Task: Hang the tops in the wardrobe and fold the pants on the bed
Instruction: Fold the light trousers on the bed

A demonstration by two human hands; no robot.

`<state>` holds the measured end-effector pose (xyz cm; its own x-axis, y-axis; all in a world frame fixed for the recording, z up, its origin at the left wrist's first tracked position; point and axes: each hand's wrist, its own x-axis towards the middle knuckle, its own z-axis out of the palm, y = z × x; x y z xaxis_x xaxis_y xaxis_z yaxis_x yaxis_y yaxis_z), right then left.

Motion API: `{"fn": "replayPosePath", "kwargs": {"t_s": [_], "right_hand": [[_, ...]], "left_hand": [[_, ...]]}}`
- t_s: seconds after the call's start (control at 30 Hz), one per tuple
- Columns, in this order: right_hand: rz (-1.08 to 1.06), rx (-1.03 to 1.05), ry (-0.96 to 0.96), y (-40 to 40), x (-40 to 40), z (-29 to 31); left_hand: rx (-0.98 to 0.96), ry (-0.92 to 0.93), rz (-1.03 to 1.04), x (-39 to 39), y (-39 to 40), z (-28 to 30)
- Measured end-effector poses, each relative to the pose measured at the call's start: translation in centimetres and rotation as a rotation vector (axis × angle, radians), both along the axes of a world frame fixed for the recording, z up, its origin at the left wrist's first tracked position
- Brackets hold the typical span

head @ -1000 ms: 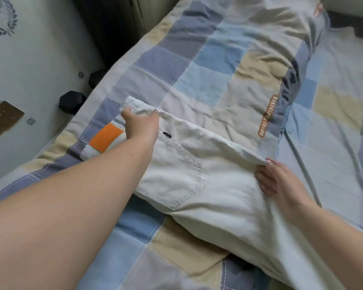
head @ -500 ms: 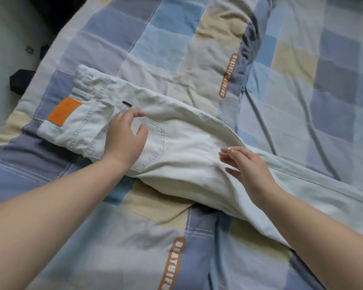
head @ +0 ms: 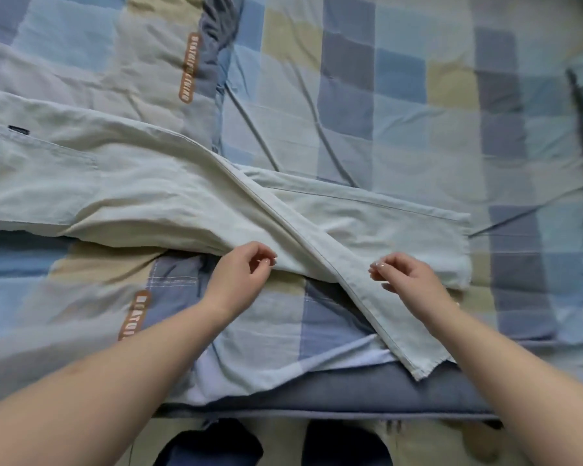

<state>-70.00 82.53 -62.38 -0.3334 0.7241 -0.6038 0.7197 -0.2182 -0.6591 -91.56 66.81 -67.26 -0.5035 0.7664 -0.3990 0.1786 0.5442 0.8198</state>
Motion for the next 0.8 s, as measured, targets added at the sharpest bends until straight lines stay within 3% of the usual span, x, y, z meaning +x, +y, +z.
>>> {"fn": "replayPosePath", "kwargs": {"t_s": [0.3, 0.37, 0.47, 0.6, 0.8], "right_hand": [[0.132, 0.111, -0.226, 4.3, 15.7, -4.2], [0.316, 0.183, -0.371, 5.2, 19.4, -5.6], [0.776, 0.291, -0.539, 5.5, 24.3, -8.2], [0.987, 0.392, -0.489, 5.2, 28.3, -11.6], [0.852, 0.583, -0.279, 5.5, 28.7, -15.9]], "left_hand": [[-0.166, -0.18, 0.063, 13.6, 3.0, -4.0], [-0.244, -0.253, 0.118, 17.4, 3.9, -5.5], [-0.386, -0.42, 0.226, 22.1, 5.2, -7.1], [-0.441, -0.684, 0.455, 26.4, 6.8, -8.8], [-0.258, -0.672, 0.628, 29.1, 9.7, -10.0]]}}
